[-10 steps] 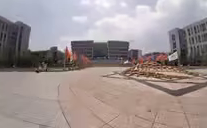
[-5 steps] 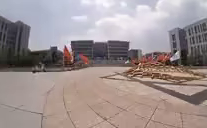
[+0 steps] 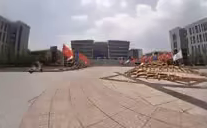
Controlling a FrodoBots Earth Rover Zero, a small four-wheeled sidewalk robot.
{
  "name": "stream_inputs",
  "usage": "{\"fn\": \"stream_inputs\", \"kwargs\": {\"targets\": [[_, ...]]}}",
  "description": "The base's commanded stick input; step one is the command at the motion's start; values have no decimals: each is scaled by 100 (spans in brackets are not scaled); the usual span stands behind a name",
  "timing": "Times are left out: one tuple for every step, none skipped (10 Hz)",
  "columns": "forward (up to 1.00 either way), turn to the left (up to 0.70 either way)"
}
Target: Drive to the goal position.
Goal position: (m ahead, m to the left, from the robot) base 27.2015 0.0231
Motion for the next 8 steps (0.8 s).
{"fn": "stream_inputs", "kwargs": {"targets": [[100,1],[100,0],[100,0],[100,0],[100,0],[100,0],[100,0],[100,0]]}}
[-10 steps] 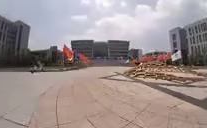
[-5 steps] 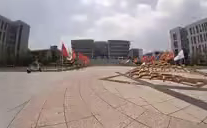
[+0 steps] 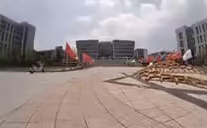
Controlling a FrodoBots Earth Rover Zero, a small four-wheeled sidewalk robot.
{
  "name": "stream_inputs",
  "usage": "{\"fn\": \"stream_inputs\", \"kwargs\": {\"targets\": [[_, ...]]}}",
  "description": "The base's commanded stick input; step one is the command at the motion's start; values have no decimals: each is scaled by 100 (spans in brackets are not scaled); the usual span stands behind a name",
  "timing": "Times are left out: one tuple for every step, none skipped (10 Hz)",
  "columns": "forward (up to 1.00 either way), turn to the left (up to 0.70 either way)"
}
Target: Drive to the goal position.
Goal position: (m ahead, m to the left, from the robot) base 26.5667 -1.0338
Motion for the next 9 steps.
{"fn": "stream_inputs", "kwargs": {"targets": [[100,0],[100,0],[100,0],[100,0],[100,0],[100,17],[100,16],[100,1],[100,0]]}}
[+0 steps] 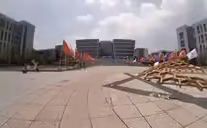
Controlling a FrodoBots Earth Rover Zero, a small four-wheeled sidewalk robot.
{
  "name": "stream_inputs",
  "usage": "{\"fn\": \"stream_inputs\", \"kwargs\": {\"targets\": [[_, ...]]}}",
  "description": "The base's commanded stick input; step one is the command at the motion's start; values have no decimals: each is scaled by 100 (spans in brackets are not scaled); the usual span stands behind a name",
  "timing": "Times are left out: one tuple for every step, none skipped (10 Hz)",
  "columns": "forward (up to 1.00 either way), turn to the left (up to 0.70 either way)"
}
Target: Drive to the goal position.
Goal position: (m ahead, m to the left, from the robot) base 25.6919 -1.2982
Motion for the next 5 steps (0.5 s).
{"fn": "stream_inputs", "kwargs": {"targets": [[100,0],[100,0],[100,0],[100,0],[100,0]]}}
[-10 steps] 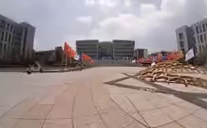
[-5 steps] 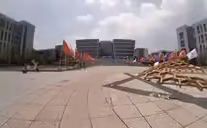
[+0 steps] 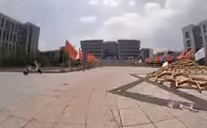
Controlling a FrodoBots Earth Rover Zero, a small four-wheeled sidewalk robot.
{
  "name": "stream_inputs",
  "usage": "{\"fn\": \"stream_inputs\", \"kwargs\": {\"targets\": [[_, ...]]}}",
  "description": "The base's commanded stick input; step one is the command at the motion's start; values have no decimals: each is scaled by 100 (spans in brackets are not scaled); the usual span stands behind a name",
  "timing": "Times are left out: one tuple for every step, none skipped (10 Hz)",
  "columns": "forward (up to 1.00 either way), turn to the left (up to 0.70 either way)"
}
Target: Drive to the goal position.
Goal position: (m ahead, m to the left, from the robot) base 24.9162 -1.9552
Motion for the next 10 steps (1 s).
{"fn": "stream_inputs", "kwargs": {"targets": [[100,0],[100,0],[100,0],[100,0],[100,0],[100,0],[100,0],[100,0],[100,0],[100,0]]}}
